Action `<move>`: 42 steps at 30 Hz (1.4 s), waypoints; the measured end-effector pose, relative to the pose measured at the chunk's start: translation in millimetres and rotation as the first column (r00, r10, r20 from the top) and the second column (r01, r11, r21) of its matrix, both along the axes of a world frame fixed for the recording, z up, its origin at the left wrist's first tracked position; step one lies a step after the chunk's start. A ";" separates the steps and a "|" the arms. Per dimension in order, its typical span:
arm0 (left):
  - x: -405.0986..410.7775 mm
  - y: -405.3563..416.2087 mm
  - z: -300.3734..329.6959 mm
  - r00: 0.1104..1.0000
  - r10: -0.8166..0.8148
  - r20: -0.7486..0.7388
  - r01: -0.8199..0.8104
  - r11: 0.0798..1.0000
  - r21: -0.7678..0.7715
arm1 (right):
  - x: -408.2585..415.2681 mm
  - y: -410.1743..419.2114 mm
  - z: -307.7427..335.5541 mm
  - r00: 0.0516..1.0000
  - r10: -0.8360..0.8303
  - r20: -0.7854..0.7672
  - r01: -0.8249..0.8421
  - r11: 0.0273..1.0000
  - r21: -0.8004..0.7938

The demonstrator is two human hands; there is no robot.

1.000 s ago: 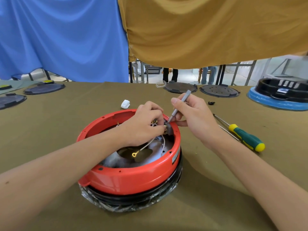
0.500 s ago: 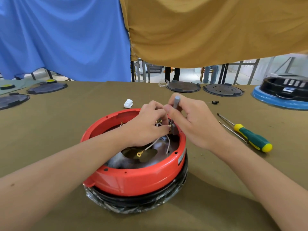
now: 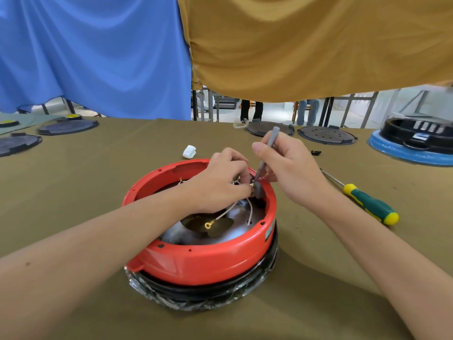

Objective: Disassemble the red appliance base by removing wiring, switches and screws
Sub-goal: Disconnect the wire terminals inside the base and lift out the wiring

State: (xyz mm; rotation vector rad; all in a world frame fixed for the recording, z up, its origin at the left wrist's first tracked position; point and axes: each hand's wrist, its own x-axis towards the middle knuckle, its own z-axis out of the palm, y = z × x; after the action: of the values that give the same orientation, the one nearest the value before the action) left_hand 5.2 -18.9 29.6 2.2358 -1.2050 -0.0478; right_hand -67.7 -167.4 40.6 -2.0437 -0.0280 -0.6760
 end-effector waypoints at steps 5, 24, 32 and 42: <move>1.1 0.7 -1.0 1.000 -0.012 -0.012 0.012 1.000 0.001 | -0.4 -5.5 -2.3 0.998 0.037 -0.059 -0.024 0.976 0.216; -0.5 -1.2 2.2 0.997 -0.027 0.073 0.024 0.999 0.037 | -9.4 -0.4 -7.8 0.985 0.083 0.152 0.001 0.874 -0.485; -0.8 -1.3 3.2 0.997 -0.033 0.073 0.029 0.998 0.054 | -7.1 3.4 -6.2 0.990 0.044 0.133 0.016 0.907 -0.421; -0.7 -0.7 2.0 1.000 -0.007 -0.012 0.008 0.999 0.032 | -2.0 -0.4 -1.1 1.000 0.013 0.006 -0.012 0.999 -0.034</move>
State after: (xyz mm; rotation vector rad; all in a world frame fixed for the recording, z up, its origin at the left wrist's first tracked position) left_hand 4.5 -19.6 31.6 2.2558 -1.2141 -0.0840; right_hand -69.7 -167.8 39.6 -2.0721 -0.0561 -0.6781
